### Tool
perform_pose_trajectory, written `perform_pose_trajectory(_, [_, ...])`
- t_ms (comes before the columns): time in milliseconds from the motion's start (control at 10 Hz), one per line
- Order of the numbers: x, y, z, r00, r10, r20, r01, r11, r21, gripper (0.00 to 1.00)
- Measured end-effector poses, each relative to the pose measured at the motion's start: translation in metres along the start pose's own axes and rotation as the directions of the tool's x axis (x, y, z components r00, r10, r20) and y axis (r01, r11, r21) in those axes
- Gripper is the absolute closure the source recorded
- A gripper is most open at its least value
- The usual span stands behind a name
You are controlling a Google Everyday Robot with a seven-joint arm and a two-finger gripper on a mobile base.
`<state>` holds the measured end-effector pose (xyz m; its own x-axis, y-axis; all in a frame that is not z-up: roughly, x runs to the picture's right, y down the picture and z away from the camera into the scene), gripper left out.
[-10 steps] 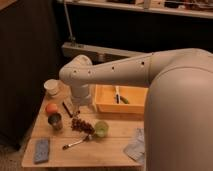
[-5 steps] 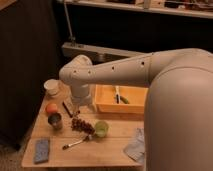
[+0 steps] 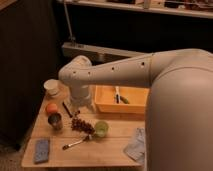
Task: Place sponge in plastic cup
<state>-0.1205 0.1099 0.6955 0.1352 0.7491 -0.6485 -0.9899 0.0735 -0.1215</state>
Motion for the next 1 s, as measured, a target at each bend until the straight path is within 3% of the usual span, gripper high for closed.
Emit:
perform_pose_trajectory(300, [0.043, 0.042, -0.001, 0.994, -0.108, 0.007, 0.108, 0.992, -0.058, 0.35])
perform_pose_trajectory(400, [0.064, 0.066, 0.001, 0.988, -0.156, 0.011, 0.156, 0.985, -0.078, 0.35])
perform_pose_trajectory(600, [0.084, 0.091, 0.009, 0.976, -0.217, 0.013, 0.217, 0.970, -0.106, 0.35])
perform_pose_trajectory(900, [0.083, 0.135, 0.029, 0.945, -0.327, 0.000, 0.324, 0.935, -0.141, 0.35])
perform_pose_trajectory(1000, [0.076, 0.142, 0.034, 0.939, -0.344, -0.014, 0.339, 0.930, -0.141, 0.35])
